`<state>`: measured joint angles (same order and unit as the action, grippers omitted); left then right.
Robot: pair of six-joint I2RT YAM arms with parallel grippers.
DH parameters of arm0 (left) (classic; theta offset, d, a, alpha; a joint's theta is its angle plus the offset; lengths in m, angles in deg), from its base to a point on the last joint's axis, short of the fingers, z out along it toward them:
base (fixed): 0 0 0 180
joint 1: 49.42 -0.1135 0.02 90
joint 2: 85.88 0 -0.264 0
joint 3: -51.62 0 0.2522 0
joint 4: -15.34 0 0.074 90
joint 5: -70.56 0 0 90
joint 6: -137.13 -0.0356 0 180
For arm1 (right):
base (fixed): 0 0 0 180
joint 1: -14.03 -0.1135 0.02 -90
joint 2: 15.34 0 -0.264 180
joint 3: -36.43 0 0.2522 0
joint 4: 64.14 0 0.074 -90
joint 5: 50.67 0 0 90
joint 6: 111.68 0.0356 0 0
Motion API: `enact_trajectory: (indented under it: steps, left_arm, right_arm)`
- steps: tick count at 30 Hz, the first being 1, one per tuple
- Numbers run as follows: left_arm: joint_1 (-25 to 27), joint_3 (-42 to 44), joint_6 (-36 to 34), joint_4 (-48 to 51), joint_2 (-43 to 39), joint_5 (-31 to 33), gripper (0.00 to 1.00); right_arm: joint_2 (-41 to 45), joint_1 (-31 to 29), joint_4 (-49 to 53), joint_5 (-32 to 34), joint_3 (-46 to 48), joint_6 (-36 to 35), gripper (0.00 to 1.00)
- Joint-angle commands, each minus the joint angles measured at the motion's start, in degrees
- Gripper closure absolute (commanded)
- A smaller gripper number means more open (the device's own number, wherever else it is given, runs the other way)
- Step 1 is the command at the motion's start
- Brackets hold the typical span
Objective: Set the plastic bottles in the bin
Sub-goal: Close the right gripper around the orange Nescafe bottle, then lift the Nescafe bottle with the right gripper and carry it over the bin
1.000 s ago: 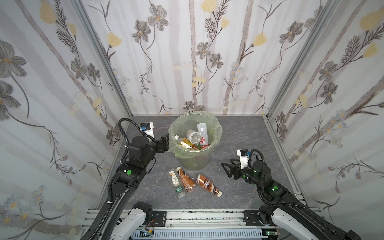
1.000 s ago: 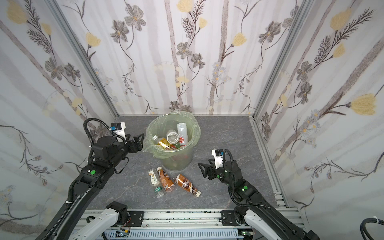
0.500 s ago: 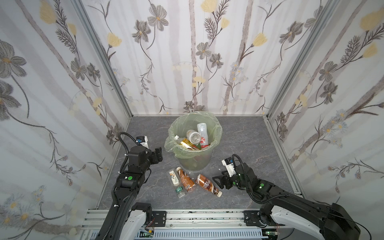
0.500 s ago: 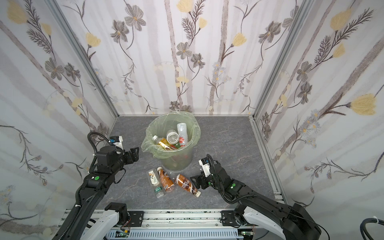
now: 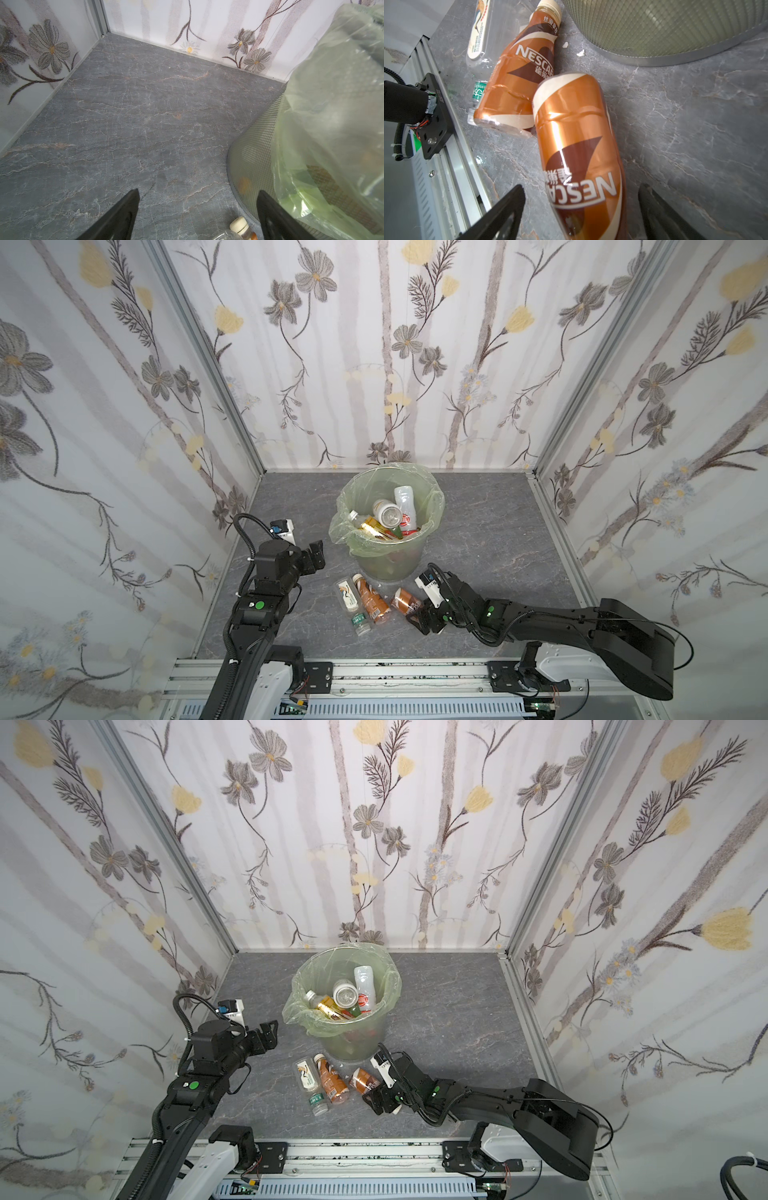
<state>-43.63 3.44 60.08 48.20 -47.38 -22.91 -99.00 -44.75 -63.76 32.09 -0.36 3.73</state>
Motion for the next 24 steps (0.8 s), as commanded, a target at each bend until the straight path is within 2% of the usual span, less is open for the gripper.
enact_trajectory:
  steps: [1,15,20,24]
  left_arm:
    - [-0.2,0.2,0.3,-1.6,-0.4,-0.7,0.10]
    - [-0.2,0.6,0.2,-1.6,-1.2,-0.8,0.10]
    - [-0.2,0.6,0.2,-1.7,-1.5,-0.8,0.10]
    - [-0.2,0.6,0.4,-1.7,-2.4,-0.6,0.10]
  right_arm:
    - [-2.5,-1.0,-2.2,3.6,-1.6,-0.3,0.16]
    - [-6.7,-2.0,-0.3,10.7,-3.2,0.3,0.24]
    - [-5.4,-2.1,1.1,14.0,-3.1,0.9,0.32]
    - [-2.2,-2.1,2.8,16.7,-2.5,1.2,0.35]
